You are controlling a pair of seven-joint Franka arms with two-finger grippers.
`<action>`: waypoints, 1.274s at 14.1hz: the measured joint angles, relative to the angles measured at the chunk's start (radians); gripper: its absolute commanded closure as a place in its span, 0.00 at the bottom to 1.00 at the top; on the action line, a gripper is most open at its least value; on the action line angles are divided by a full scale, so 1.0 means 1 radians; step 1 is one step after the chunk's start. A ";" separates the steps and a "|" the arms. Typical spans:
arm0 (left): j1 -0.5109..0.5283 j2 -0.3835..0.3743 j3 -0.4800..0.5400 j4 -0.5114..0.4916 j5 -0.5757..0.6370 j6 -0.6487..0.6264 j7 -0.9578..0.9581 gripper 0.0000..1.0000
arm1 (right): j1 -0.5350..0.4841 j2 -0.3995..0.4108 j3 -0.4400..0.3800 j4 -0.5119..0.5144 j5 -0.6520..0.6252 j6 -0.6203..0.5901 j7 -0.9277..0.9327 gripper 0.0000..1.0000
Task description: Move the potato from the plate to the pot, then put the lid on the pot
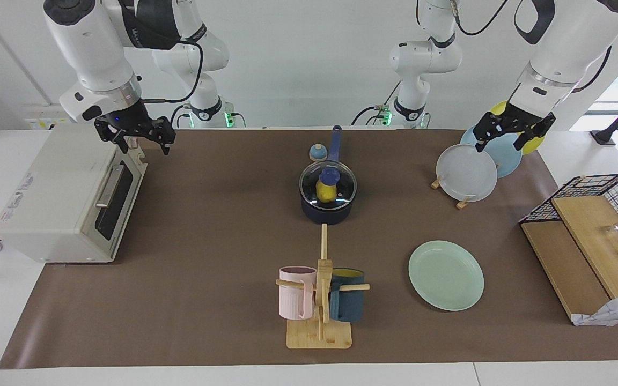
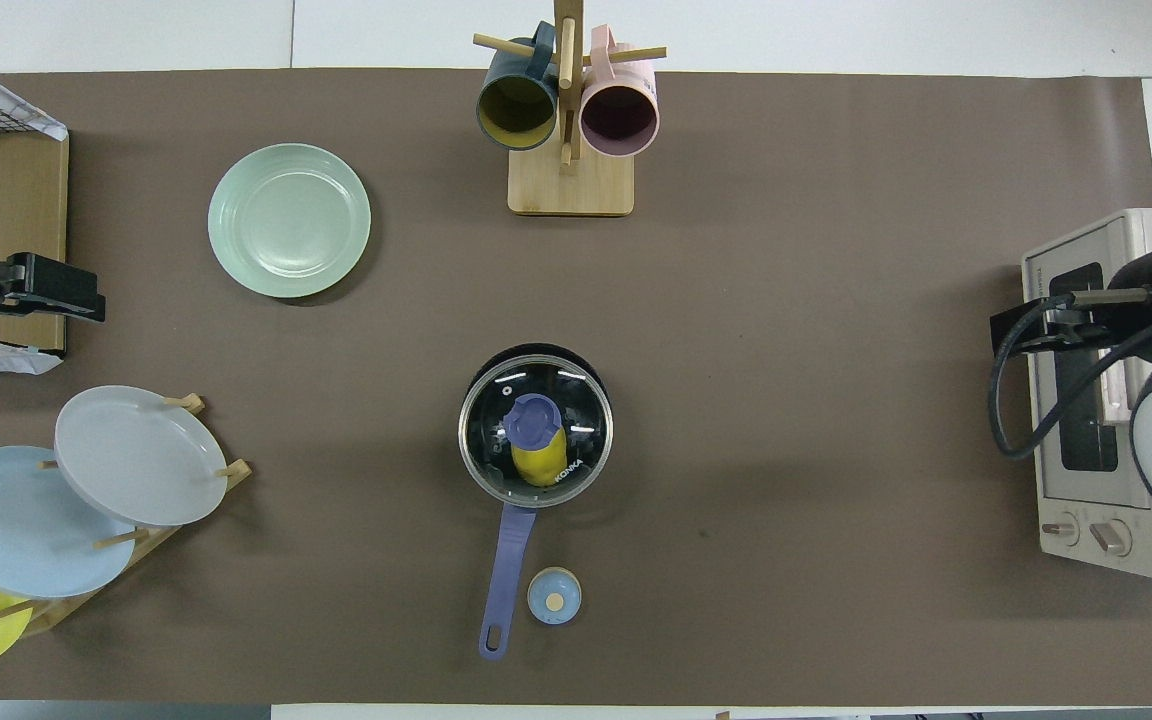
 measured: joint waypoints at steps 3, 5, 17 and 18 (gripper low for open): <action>0.000 0.000 0.000 0.000 0.000 0.000 0.000 0.00 | -0.025 0.025 -0.002 0.012 0.000 -0.003 -0.033 0.00; 0.000 0.000 0.000 0.000 0.000 0.000 0.000 0.00 | -0.034 0.027 -0.003 0.011 0.000 -0.024 -0.037 0.00; 0.000 0.000 0.000 0.000 0.000 0.000 0.000 0.00 | -0.047 0.016 -0.004 -0.004 0.000 -0.033 -0.072 0.00; 0.000 0.000 0.000 0.000 0.000 0.000 0.000 0.00 | -0.047 0.015 -0.004 -0.003 0.000 -0.033 -0.072 0.00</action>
